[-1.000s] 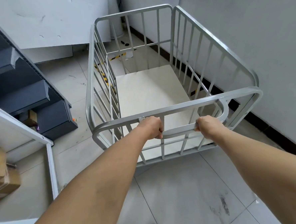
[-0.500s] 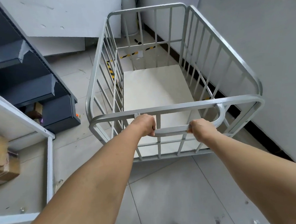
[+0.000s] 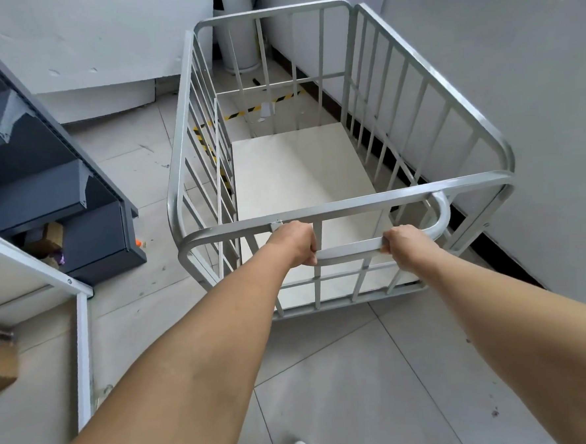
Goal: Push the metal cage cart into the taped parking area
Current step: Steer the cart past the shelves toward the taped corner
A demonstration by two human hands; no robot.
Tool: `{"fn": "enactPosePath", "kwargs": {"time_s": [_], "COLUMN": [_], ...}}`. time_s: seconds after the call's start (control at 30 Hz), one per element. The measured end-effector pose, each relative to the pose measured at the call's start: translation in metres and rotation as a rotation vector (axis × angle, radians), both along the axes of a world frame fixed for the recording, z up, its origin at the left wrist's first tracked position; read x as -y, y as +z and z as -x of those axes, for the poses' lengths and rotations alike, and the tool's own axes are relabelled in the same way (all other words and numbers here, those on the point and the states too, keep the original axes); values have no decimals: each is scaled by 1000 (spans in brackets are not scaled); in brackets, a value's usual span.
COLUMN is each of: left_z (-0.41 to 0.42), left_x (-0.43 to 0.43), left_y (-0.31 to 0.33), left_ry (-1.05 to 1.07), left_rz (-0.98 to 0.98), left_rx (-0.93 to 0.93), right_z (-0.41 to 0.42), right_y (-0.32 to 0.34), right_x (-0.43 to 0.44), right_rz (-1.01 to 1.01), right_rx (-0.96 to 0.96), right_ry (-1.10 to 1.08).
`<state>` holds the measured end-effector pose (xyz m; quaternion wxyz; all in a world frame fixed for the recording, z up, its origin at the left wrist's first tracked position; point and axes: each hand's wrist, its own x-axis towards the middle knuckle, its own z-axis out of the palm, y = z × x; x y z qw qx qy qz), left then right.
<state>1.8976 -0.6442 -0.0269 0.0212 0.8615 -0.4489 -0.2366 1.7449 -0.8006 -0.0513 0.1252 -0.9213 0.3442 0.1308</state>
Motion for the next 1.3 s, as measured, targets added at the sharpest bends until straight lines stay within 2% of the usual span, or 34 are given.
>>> {"fn": "enactPosePath", "kwargs": {"time_s": [0.27, 0.87, 1.3], "left_z": [-29, -82, -180], "left_x": [30, 94, 117], "left_y": [-6, -4, -1], "left_ry": [-50, 75, 74], "left_rz": [-8, 14, 12], "left_rx": [20, -8, -27], "right_z": [-28, -91, -184], "right_y": [-7, -11, -14], "right_x": [26, 101, 118], "right_rz": [58, 66, 127], "right_rx": [-21, -43, -32], "right_ry": [-24, 39, 48]}}
